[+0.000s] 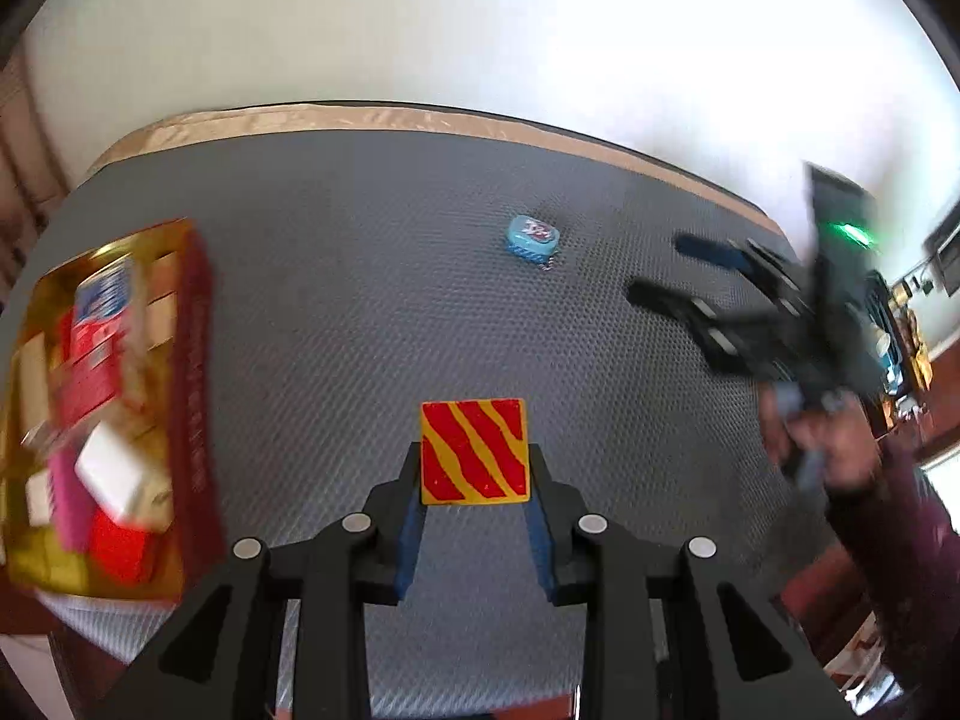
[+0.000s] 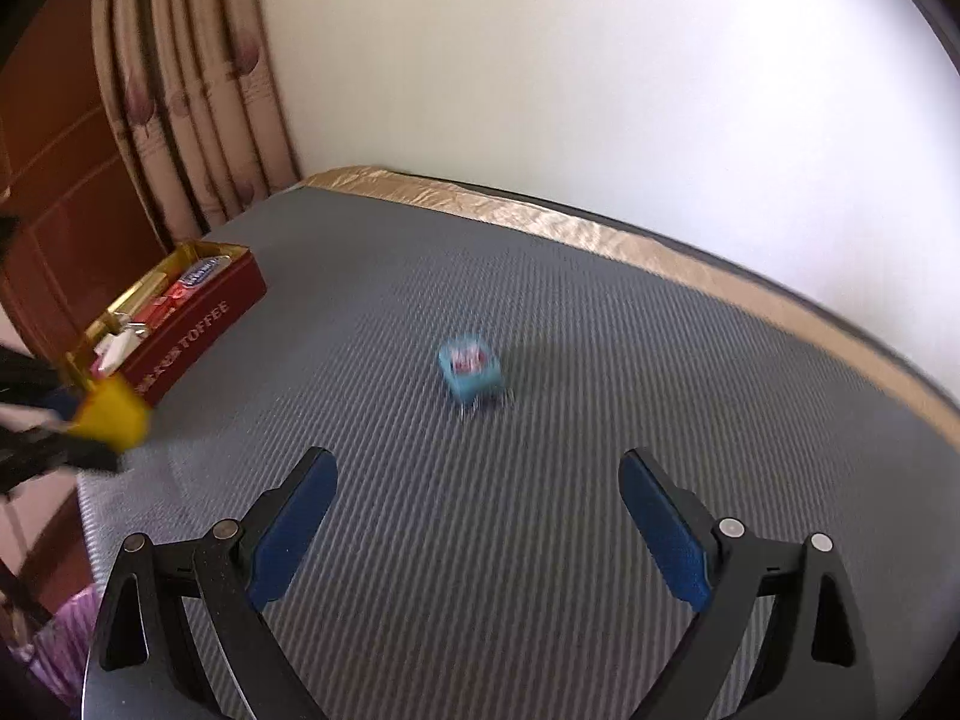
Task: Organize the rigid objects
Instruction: 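Carry the striped block into the tin with the left gripper while the right gripper grasps the blue tin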
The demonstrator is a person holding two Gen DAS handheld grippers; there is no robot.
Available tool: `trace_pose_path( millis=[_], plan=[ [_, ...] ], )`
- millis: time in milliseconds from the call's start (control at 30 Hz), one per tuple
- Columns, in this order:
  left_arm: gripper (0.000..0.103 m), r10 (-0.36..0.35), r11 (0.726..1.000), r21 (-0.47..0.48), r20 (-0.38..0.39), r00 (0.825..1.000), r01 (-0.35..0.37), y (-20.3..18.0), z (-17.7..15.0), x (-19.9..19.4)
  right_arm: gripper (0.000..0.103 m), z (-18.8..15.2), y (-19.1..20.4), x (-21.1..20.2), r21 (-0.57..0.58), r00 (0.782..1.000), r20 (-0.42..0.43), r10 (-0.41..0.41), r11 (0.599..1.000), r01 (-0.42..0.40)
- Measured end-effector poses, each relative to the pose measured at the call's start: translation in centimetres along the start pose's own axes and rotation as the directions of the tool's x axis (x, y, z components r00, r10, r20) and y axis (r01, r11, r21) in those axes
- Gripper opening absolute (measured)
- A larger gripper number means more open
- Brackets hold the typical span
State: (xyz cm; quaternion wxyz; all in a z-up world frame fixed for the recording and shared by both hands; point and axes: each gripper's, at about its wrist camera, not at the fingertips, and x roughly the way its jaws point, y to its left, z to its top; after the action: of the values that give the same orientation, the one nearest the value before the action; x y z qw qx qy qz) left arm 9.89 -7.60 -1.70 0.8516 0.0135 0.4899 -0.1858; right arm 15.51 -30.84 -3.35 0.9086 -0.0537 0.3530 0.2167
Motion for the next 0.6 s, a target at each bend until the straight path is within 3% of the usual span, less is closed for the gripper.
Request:
trace_pose_path(
  millis=[200, 333, 500, 533, 567, 600],
  plan=[
    [0.03, 0.058, 0.995, -0.09, 0.058, 0.997, -0.053, 2.1, -1.8, -4.0, 0.092, 2.9, 1.0, 4.5, -0.085, 0.998, -0.059, -0.009, 0.996, 0.004],
    [0.03, 0.119, 0.984, -0.14, 0.069, 0.99, -0.109, 4.4, -3.1, -6.5, 0.071, 3.6, 1.5, 7.0, -0.119, 0.992, -0.119, -0.031, 0.993, 0.017],
    [0.03, 0.158, 0.965, -0.22, 0.061, 0.986, -0.141, 7.7, -4.8, -8.7, 0.069, 3.7, 1.2, 8.6, -0.115, 0.986, -0.164, -0.024, 0.993, 0.006],
    [0.03, 0.163, 0.961, -0.234, 0.061, 0.985, -0.145, 8.4, -4.8, -8.8, 0.063, 3.6, 1.2, 8.9, -0.115, 0.984, -0.175, -0.023, 0.993, 0.003],
    [0.03, 0.171, 0.957, -0.249, 0.062, 0.983, -0.15, 8.8, -4.9, -9.1, 0.047, 3.5, 1.2, 9.1, -0.117, 0.982, -0.187, -0.028, 0.993, 0.006],
    [0.03, 0.172, 0.953, -0.263, 0.065, 0.983, -0.149, 9.6, -4.9, -9.4, 0.037, 3.3, 1.2, 9.3, -0.118, 0.979, -0.2, -0.035, 0.993, 0.011]
  ],
)
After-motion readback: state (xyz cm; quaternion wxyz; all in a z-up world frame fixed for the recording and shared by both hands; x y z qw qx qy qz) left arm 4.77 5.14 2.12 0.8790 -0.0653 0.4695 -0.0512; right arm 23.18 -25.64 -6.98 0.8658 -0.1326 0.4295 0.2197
